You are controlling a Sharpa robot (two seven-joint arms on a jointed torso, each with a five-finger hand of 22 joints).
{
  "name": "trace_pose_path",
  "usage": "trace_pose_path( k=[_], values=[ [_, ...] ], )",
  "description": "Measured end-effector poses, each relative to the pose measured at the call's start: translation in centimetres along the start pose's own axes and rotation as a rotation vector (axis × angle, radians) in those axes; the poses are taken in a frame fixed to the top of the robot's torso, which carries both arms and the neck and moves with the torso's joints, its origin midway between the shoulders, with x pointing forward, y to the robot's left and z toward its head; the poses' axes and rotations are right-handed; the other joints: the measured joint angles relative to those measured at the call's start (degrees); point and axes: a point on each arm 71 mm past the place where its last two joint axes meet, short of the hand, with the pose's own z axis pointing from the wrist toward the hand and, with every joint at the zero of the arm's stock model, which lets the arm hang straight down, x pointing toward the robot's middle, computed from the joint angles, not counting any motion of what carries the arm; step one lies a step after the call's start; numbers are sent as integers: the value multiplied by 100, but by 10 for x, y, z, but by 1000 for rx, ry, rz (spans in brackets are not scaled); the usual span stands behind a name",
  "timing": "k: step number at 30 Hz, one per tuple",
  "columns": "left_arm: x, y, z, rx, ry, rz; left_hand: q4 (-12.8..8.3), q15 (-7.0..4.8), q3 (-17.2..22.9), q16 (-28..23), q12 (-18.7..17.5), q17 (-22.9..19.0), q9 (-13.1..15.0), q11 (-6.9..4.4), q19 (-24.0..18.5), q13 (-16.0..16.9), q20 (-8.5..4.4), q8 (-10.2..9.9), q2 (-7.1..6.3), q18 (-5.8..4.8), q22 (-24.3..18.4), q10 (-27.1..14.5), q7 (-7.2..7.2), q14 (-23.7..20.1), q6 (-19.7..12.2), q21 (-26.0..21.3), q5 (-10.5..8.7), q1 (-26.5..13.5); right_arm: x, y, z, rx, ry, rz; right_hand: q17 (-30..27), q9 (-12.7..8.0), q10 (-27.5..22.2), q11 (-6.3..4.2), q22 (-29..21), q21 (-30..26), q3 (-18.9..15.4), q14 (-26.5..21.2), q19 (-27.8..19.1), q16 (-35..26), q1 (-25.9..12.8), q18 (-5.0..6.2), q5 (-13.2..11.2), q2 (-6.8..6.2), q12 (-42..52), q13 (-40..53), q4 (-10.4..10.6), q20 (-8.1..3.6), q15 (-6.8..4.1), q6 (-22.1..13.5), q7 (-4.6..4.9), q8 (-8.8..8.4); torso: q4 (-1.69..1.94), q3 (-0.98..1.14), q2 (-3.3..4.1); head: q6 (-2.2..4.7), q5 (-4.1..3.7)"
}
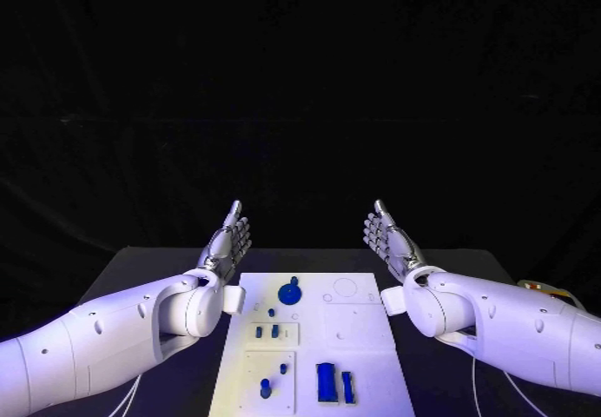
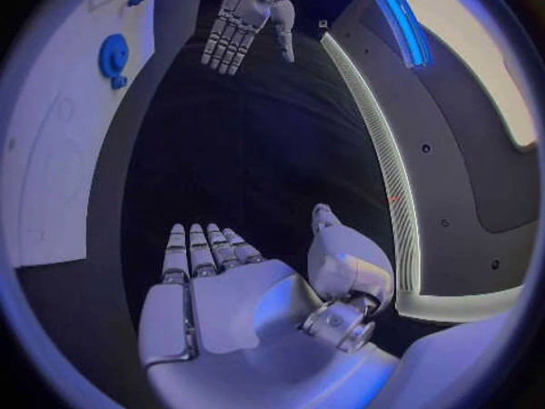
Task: Assemble the parts on the task board
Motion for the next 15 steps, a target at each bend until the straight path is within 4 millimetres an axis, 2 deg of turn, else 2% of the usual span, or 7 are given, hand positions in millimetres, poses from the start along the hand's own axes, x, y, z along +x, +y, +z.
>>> trace_pose_path(
  k=[3,6,11,13,15],
  values=[
    [11,-5,-10,18,-22,9,-23,-28,-23,0,0,-14,-30,-24,-65,-6,-51,-3,28,0,-8,-104,-26,-91,-104,0,-34,-595,13,12,-9,-23,-26,29,-41,-44,-126,-29,-71,0,-45,-123,-110,-18,-376,-87,0,19,-16,-14,-4,-47,-37,-93,-49,-4,-8,14,10,32,13],
    [18,-10,-18,37,-53,24,-46,-31,-46,-23,1,-19,-48,-33,-125,-11,-72,-33,47,0,-12,-173,-26,-134,-163,0,-62,-970,20,20,-17,-40,-62,45,-63,-71,-192,-34,-115,-22,-83,-183,-156,-53,-604,-88,-22,32,-16,-22,-11,-65,-36,-151,-54,-37,-13,22,17,44,18],
    [23,-15,-27,64,-106,52,-62,-60,-62,-23,1,-27,-62,-44,-175,-16,-80,-33,66,0,-16,-224,-43,-164,-208,-22,-88,-1304,24,28,-25,-54,-119,53,-93,-106,-323,-63,-172,-22,-140,-306,-272,-76,-932,-87,-22,44,-40,-32,-20,-92,-57,-268,-79,-58,-15,29,21,48,18],
    [24,-17,-29,74,-126,64,-86,-59,-86,-23,-21,-31,-69,-43,-205,-18,-110,-59,72,-87,-16,-287,-66,-222,-247,-22,-108,-1523,24,29,-26,-57,-140,51,-97,-111,-323,-63,-177,-22,-140,-306,-272,-77,-939,-87,-22,50,-40,-34,-20,-92,-57,-268,-79,-58,-15,29,21,49,18],
    [23,-18,-30,81,-140,72,-86,-59,-86,-23,-21,-33,-72,-43,-206,-19,-110,-59,73,-88,-16,-287,-66,-222,-247,-22,-108,-1532,23,29,-27,-57,-154,49,-99,-111,-323,-63,-180,-22,-139,-306,-271,-77,-937,-87,-22,52,-40,-34,-20,-92,-57,-268,-79,-58,-16,29,22,49,18]
  ],
)
